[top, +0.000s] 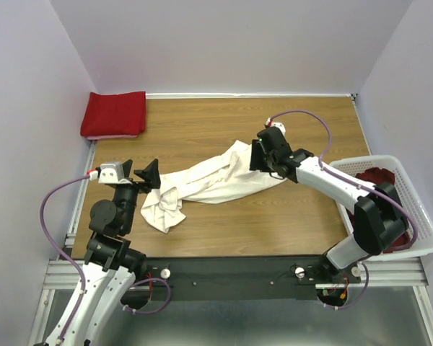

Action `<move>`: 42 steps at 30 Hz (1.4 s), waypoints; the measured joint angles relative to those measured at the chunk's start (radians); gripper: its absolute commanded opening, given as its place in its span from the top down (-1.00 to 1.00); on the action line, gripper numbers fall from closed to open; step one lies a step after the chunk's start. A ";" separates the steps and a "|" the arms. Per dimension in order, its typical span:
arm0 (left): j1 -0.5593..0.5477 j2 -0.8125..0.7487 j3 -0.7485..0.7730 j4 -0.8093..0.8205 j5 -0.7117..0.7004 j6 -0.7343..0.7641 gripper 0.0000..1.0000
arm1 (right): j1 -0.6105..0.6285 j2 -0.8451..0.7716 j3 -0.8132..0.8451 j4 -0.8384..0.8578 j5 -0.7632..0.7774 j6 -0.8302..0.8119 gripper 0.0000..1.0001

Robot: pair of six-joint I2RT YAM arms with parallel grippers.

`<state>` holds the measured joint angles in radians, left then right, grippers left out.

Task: Fold and stack the t-shirts
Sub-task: Move the tshirt to the center of the board, then flatten the tshirt out

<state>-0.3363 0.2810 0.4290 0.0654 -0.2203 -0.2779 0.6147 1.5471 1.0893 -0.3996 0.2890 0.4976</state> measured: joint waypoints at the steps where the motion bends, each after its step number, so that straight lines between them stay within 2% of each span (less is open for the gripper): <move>1: 0.000 0.016 0.000 0.000 0.005 0.000 -0.78 | -0.010 0.000 -0.001 0.015 -0.014 0.005 -0.36; 6: 0.000 0.080 0.000 -0.001 0.024 0.001 -0.78 | 0.005 0.107 0.061 0.168 -0.085 0.063 -0.32; 9: 0.000 0.088 0.000 -0.001 0.031 0.001 -0.78 | 0.008 0.182 0.101 0.202 -0.096 0.089 -0.29; 14: 0.000 0.091 0.000 -0.001 0.041 0.003 -0.78 | 0.007 0.295 0.168 0.240 -0.090 0.143 -0.07; 15: 0.000 0.092 0.000 -0.001 0.042 0.004 -0.78 | 0.007 0.316 0.182 0.243 -0.089 0.150 0.20; 17: 0.000 0.092 0.000 -0.001 0.043 0.005 -0.78 | 0.006 0.367 0.207 0.253 -0.089 0.161 0.55; 18: 0.000 0.092 0.000 -0.001 0.043 0.005 -0.78 | 0.006 0.380 0.211 0.254 -0.090 0.166 0.84; 20: 0.000 0.092 0.000 -0.001 0.043 0.005 -0.78 | 0.006 0.391 0.211 0.249 -0.089 0.179 0.99; 23: 0.000 0.093 0.000 -0.001 0.043 0.005 -0.78 | 0.006 0.360 0.185 0.255 -0.080 0.181 0.99; 26: 0.000 0.094 0.000 -0.001 0.043 0.005 -0.78 | 0.006 0.234 0.081 0.244 -0.061 0.176 0.99; 32: 0.000 0.100 0.001 -0.001 0.047 0.005 -0.78 | 0.006 -0.280 -0.167 0.111 -0.065 0.185 0.94; 34: 0.000 0.104 0.001 -0.001 0.051 0.005 -0.78 | 0.006 -0.414 -0.232 0.066 -0.097 0.203 0.81; 35: 0.000 0.106 0.001 -0.001 0.054 0.005 -0.78 | 0.006 -0.539 -0.294 0.004 -0.126 0.229 0.72; 38: 0.000 0.114 0.001 -0.001 0.060 0.005 -0.78 | 0.006 -0.698 -0.384 -0.132 -0.203 0.277 0.60; 40: 0.000 0.123 0.001 -0.001 0.062 0.005 -0.78 | 0.006 -0.776 -0.436 -0.241 -0.281 0.311 0.30; 42: 0.000 0.134 0.001 -0.001 0.065 0.005 -0.78 | 0.006 -0.818 -0.466 -0.338 -0.344 0.337 0.14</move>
<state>-0.3363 0.4145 0.4297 0.0647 -0.1551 -0.2733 0.6205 0.7292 0.6231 -0.7380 -0.0551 0.8349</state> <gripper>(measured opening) 0.893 0.331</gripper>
